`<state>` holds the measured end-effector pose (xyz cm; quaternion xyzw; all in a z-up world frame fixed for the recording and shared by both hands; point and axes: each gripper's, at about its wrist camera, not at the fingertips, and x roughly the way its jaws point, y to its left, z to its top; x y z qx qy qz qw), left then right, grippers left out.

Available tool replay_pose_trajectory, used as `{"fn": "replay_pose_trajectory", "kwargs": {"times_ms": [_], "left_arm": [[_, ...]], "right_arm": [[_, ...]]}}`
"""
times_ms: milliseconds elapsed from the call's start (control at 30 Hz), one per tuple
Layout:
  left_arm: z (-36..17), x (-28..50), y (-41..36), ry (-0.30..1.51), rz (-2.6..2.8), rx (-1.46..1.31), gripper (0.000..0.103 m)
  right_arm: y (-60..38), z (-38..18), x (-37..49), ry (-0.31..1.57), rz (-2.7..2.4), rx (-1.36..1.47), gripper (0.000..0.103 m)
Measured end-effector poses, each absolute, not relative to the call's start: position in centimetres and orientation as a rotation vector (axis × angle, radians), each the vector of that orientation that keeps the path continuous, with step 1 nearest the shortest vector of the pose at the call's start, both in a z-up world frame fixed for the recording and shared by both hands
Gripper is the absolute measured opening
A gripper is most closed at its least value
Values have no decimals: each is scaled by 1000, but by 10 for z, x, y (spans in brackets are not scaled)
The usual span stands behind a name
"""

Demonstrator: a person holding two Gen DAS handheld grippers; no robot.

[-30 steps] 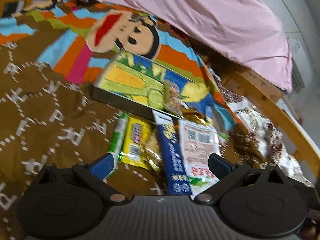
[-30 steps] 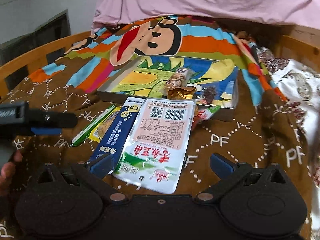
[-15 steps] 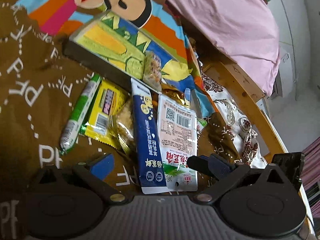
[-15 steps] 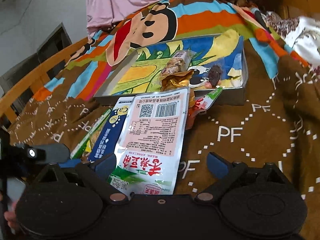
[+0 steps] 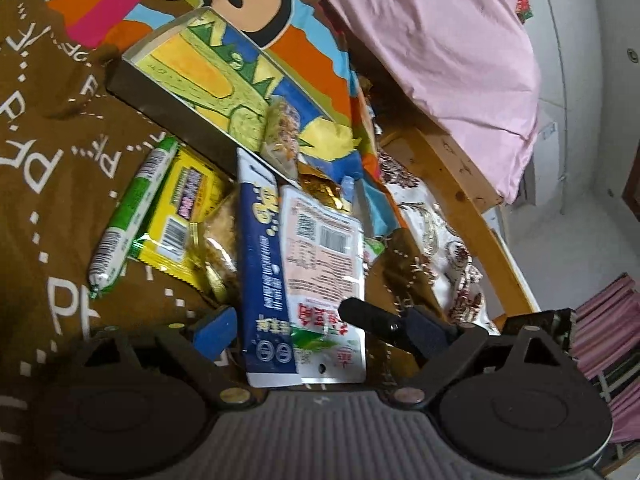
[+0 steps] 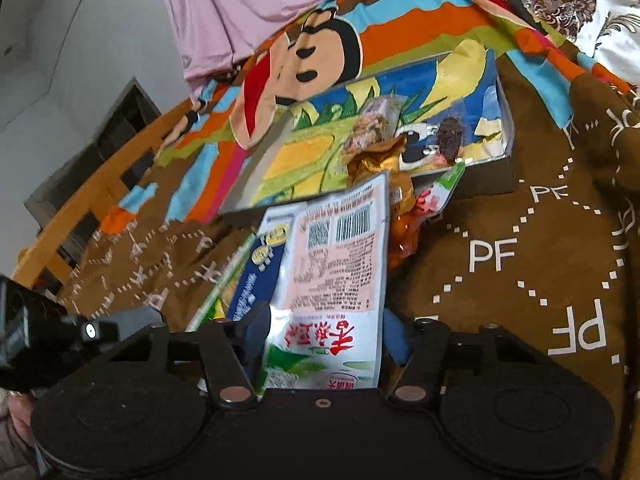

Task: Organize snacks

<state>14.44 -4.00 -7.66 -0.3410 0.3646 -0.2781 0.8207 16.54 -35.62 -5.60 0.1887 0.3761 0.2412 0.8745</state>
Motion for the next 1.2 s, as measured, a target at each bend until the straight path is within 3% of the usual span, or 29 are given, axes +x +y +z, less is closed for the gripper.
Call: {"fn": "replay_pose_trajectory", "kwargs": {"times_ms": [367, 800, 900, 1200], "left_arm": [[-66, 148, -41, 731, -644, -776, 93], [-73, 150, -35, 780, -469, -666, 93], [-78, 152, -30, 800, -437, -684, 88], [-80, 155, -34, 840, -401, -642, 79]], "right_arm": [[-369, -45, 164, 756, 570, 582, 56], [-352, -36, 155, 724, 673, 519, 55], [-343, -35, 152, 727, 681, 460, 55], [-312, -42, 142, 703, 598, 241, 33]]}}
